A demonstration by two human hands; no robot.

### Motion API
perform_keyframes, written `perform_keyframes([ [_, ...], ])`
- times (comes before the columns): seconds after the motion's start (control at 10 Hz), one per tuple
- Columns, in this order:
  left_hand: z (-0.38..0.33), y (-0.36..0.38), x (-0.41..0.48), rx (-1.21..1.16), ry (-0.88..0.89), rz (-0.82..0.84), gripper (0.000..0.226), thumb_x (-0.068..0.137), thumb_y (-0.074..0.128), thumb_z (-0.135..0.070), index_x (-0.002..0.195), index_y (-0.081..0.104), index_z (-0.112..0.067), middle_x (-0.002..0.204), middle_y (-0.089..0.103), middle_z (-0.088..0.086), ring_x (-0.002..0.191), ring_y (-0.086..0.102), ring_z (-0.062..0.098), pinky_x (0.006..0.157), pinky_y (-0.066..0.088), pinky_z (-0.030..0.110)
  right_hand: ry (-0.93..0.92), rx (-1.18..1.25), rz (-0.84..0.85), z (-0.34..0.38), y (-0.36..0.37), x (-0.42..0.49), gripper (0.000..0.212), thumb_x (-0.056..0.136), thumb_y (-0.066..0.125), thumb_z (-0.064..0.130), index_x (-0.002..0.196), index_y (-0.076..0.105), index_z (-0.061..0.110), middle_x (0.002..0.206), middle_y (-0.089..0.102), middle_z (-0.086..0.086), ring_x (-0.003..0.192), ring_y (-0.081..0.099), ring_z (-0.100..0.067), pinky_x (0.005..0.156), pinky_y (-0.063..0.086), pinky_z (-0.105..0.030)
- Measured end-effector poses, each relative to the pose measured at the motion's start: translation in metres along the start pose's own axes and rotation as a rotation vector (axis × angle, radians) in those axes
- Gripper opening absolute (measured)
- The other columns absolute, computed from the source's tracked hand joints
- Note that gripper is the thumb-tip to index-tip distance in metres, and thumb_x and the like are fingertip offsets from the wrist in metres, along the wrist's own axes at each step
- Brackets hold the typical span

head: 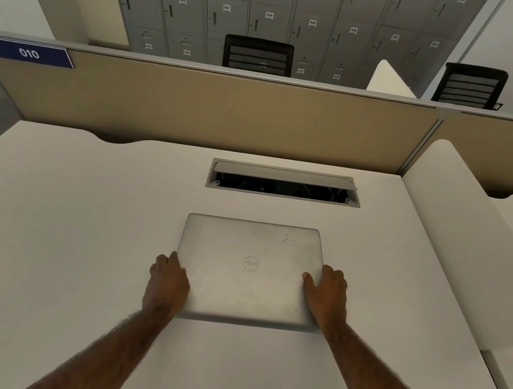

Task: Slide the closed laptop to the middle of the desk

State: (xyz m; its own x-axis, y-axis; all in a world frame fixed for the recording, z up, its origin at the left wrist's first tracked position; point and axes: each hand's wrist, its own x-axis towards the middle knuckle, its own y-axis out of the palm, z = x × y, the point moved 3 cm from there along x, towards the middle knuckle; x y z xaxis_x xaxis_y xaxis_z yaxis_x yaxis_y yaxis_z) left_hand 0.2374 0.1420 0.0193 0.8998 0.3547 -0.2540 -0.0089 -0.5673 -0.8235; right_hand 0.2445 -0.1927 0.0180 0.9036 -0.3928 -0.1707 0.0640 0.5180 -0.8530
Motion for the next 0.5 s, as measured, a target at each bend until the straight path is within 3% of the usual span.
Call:
perform_keyframes([
  [0.1,0.004,0.003,-0.006,0.000,0.046,-0.020,0.034,0.096,0.038,-0.017,0.130,0.041,-0.011,0.123,0.046,0.009,0.119,0.042,0.031,0.091,0.045,0.049,-0.097,-0.250,-0.090,0.002,0.006,-0.010,0.050,0.100,0.047,0.043,0.131,0.051,0.004,0.121,0.056,-0.016,0.114,0.053,-0.034,0.094,0.047,-0.045],
  [0.2,0.008,0.008,-0.012,0.018,0.090,-0.024,0.048,0.098,0.039,-0.023,0.144,0.032,-0.012,0.131,0.046,0.008,0.121,0.043,0.029,0.096,0.044,0.046,-0.144,-0.327,-0.123,-0.001,0.011,-0.017,0.060,0.102,0.041,0.045,0.144,0.043,0.003,0.133,0.055,-0.015,0.125,0.051,-0.033,0.100,0.045,-0.044],
  [0.3,0.008,0.011,-0.017,0.013,0.103,-0.027,0.054,0.097,0.042,-0.027,0.147,0.029,-0.011,0.142,0.041,0.007,0.126,0.043,0.027,0.103,0.042,0.042,-0.153,-0.306,-0.074,-0.008,0.018,-0.018,0.075,0.102,0.037,0.052,0.157,0.026,0.002,0.162,0.032,-0.018,0.152,0.026,-0.033,0.123,0.025,-0.043],
  [0.4,-0.004,0.005,-0.018,-0.029,0.070,0.029,0.062,0.096,0.044,-0.033,0.151,0.022,-0.013,0.156,0.027,0.003,0.139,0.034,0.026,0.110,0.038,0.043,-0.206,-0.370,0.010,-0.002,0.014,-0.016,0.083,0.101,0.023,0.061,0.161,0.006,0.007,0.171,0.005,-0.013,0.158,0.001,-0.029,0.129,0.004,-0.039],
  [0.5,-0.019,0.000,-0.012,0.000,0.159,0.017,0.070,0.097,0.043,-0.037,0.155,0.014,-0.012,0.165,0.012,0.005,0.151,0.018,0.023,0.121,0.023,0.036,-0.300,-0.453,0.021,0.018,0.011,-0.013,0.085,0.100,0.017,0.065,0.161,-0.003,0.009,0.171,-0.004,-0.011,0.159,-0.005,-0.028,0.127,-0.003,-0.038],
])
